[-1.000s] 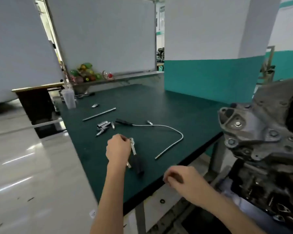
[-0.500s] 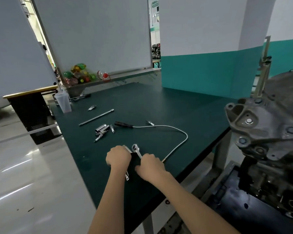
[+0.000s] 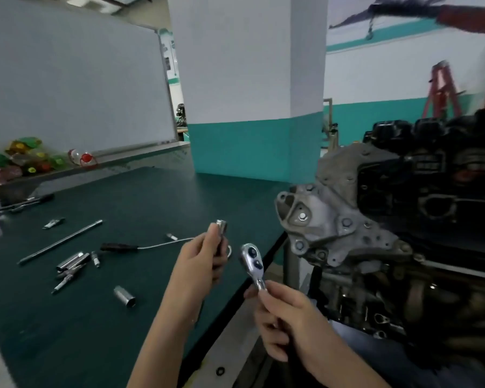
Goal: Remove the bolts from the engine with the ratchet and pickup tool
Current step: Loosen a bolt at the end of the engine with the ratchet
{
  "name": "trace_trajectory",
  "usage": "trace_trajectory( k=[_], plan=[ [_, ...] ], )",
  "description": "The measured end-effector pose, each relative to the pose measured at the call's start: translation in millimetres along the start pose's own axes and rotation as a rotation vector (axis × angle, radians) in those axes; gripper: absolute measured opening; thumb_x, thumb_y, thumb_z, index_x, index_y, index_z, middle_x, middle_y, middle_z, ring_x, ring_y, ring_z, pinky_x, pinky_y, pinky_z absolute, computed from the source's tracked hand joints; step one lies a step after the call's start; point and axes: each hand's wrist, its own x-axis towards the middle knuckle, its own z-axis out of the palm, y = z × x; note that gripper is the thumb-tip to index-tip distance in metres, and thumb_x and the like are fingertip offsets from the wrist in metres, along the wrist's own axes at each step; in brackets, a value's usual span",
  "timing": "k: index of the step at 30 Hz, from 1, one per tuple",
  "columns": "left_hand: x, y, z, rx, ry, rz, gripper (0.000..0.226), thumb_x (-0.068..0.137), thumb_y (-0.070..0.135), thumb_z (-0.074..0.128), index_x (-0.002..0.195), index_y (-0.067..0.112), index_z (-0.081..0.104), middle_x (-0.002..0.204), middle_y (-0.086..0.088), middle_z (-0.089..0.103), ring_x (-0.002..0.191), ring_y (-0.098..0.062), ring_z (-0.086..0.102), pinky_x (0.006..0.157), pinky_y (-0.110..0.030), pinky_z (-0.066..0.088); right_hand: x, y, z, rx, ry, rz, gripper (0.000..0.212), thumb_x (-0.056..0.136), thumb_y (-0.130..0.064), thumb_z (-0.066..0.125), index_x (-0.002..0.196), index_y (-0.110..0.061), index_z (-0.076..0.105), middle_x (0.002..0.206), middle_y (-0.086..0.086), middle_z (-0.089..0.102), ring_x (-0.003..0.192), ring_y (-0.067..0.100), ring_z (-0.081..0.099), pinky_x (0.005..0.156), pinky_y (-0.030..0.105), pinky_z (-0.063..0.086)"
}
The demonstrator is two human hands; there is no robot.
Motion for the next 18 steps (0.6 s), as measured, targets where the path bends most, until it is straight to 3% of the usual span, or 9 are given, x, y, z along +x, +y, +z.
trace_trajectory(
  k=[3,6,11,15,18],
  plan=[
    [-12,0,53,0.009,-0.162,0.216,0.042,0.094,0.042,0.048,0.072,0.006,0.05,0.055,-0.001,0.036,0.046,-0.012,0.029,0.042,-0.018,0.025,-37,-30,-33,0.068,0.14,0.085,0.047,0.074,-0.055,0.048,0.059,-0.01,0.051,0.048,0.001,0.023,0.026,0.009,0.02,0.029,0.01,0.022],
    [-15,-10,106,0.091,-0.298,0.375,0.031,0.095,0.033,0.052,0.071,0.014,0.056,0.056,0.007,0.043,0.052,-0.007,0.038,0.05,-0.02,0.031,-76,-54,-68,-0.002,0.234,0.07,0.06,0.069,-0.071,0.04,0.053,-0.013,0.035,0.046,0.002,0.018,0.025,0.01,0.016,0.032,0.011,0.013],
    [-25,-18,192,0.055,-0.563,0.368,0.026,0.092,0.035,0.052,0.068,0.028,0.048,0.059,0.011,0.042,0.059,-0.008,0.04,0.057,-0.031,0.034,-145,-84,-116,-0.021,0.325,-0.026,0.066,0.07,-0.074,0.042,0.052,-0.012,0.032,0.046,0.002,0.018,0.03,0.012,0.015,0.033,0.018,0.011],
    [-34,-11,241,0.107,-0.691,0.496,0.028,0.097,0.027,0.051,0.07,0.036,0.049,0.058,0.015,0.046,0.057,0.0,0.039,0.056,-0.019,0.033,-183,-96,-142,-0.03,0.344,-0.076,0.065,0.08,-0.072,0.037,0.055,-0.012,0.04,0.046,-0.001,0.02,0.034,0.01,0.018,0.034,0.021,0.015],
    [-37,-7,263,0.21,-0.733,0.577,0.032,0.098,0.014,0.053,0.072,0.03,0.044,0.06,0.018,0.047,0.058,0.0,0.04,0.057,-0.015,0.031,-199,-101,-153,-0.037,0.363,-0.107,0.067,0.082,-0.074,0.036,0.055,-0.013,0.039,0.046,-0.003,0.02,0.036,0.009,0.019,0.034,0.021,0.017]
  ],
)
